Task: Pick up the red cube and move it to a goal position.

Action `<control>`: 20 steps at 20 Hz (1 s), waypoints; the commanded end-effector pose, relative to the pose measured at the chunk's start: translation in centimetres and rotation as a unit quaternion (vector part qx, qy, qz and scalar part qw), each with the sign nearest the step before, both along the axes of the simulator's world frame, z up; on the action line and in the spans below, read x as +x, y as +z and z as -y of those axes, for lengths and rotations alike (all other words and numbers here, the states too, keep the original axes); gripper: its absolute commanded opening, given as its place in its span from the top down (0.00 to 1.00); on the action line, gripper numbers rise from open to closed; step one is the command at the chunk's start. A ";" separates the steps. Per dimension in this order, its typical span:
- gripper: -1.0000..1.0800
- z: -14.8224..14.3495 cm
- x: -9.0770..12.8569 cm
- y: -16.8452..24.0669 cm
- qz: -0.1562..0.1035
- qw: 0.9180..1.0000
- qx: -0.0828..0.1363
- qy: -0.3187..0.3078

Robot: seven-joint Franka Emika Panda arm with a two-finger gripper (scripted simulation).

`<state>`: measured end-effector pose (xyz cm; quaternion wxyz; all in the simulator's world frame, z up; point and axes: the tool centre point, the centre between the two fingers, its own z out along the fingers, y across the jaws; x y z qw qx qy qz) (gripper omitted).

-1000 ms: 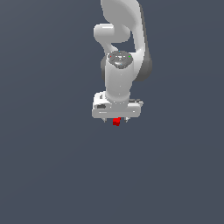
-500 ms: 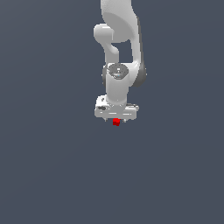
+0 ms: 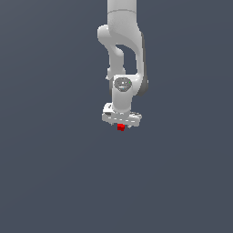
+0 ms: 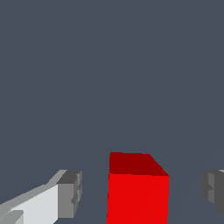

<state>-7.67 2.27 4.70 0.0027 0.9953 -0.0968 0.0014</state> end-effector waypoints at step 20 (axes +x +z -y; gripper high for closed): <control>1.00 -0.5 -1.5 -2.7 -0.001 1.000 0.003 -0.024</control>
